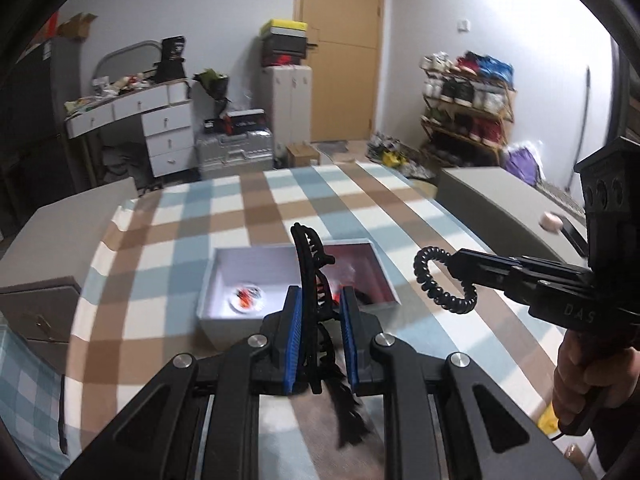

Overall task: Organize jewelry
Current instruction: 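Lower the toothed clip into the box with the left tool while the right tool drops the bracelet in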

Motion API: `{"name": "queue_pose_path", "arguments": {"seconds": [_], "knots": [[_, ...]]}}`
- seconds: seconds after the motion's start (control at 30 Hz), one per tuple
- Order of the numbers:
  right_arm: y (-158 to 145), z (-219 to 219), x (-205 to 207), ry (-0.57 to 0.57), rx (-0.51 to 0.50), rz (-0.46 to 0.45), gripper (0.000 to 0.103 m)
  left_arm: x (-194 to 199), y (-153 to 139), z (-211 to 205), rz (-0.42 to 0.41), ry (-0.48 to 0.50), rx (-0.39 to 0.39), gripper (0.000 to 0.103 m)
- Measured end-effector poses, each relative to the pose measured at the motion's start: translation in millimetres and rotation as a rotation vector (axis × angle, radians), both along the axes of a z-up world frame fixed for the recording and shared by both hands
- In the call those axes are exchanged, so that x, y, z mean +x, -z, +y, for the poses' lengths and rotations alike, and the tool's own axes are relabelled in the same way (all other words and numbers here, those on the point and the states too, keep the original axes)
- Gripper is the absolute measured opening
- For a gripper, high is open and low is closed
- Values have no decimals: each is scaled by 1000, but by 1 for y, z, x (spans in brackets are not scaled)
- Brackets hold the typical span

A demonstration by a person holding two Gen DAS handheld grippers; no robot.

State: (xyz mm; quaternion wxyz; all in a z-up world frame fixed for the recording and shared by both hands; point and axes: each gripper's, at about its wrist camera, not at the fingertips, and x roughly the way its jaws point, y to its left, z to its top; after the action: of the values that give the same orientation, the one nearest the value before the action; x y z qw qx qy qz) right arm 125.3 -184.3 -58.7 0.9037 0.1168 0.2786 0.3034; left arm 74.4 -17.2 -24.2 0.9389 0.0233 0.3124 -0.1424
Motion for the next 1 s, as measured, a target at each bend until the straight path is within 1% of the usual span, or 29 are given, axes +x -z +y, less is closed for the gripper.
{"name": "queue_pose_path", "arguments": {"seconds": [0.17, 0.23, 0.47, 0.63, 0.83, 0.87, 0.93, 1.0], "knots": [[-8, 23, 32, -27, 13, 3, 9, 17, 6, 12, 12, -3, -40, 14], [-6, 29, 45, -30, 21, 20, 9, 27, 10, 16, 27, 2, -61, 14], [4, 41, 71, -26, 18, 56, 9, 48, 19, 24, 93, -2, -138, 14], [13, 45, 85, -15, 6, 79, 9, 63, 30, 24, 135, -20, -144, 14], [26, 51, 98, -3, -30, 102, 9, 73, 41, 27, 204, -38, -187, 13], [28, 52, 99, -3, -34, 108, 9, 74, 41, 27, 207, -36, -194, 13], [32, 54, 102, -6, -37, 117, 9, 74, 42, 23, 200, -50, -171, 14], [35, 56, 105, -8, -44, 118, 9, 77, 41, 20, 200, -47, -171, 13]]}}
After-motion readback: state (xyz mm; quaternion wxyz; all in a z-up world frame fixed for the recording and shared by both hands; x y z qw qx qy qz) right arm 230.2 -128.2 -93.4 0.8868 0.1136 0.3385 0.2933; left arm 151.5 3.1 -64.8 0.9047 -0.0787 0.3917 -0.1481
